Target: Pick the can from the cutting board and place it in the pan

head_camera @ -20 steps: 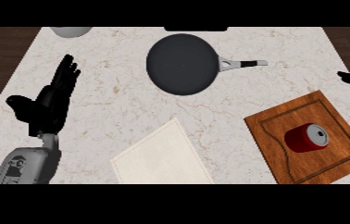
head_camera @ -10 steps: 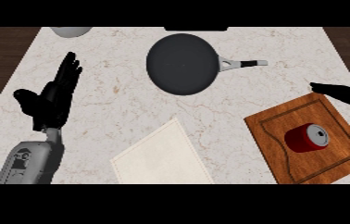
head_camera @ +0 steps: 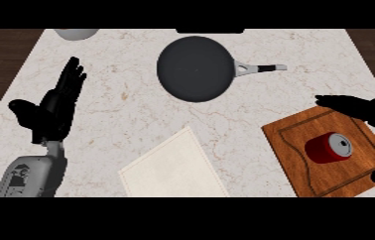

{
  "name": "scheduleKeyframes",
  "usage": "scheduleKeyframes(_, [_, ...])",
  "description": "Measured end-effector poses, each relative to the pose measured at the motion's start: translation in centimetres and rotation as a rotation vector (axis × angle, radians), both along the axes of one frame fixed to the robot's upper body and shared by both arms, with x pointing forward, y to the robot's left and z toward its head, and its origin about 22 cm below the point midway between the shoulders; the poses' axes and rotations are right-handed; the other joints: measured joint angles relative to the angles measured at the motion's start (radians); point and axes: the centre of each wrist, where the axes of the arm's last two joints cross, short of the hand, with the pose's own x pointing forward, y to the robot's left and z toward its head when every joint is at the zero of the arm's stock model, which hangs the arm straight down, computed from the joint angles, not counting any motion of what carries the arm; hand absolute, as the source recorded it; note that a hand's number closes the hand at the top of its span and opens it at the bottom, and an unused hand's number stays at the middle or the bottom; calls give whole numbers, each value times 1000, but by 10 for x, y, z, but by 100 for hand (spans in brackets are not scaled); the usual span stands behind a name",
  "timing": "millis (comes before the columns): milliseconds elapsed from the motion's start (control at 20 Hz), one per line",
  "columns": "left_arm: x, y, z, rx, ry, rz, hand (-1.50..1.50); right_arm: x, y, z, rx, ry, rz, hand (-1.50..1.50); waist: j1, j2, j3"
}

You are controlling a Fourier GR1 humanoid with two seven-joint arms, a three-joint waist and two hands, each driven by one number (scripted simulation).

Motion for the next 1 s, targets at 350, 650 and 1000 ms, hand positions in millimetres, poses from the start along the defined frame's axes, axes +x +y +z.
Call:
scheduleKeyframes(350, [2, 3, -4, 1, 1, -2, 0, 1, 3, -12, -132, 0, 11, -150, -2, 0, 0])
scheduleKeyframes(650, [5, 3, -1, -2, -1, 0, 0, 1, 7, -34, -160, 24, 15, -150, -2, 0, 0])
scheduleKeyframes(1000, [-3, -1, -4, 1, 1, 0, 0, 9, 19, -48, -212, 28, 20, -150, 0, 0, 0])
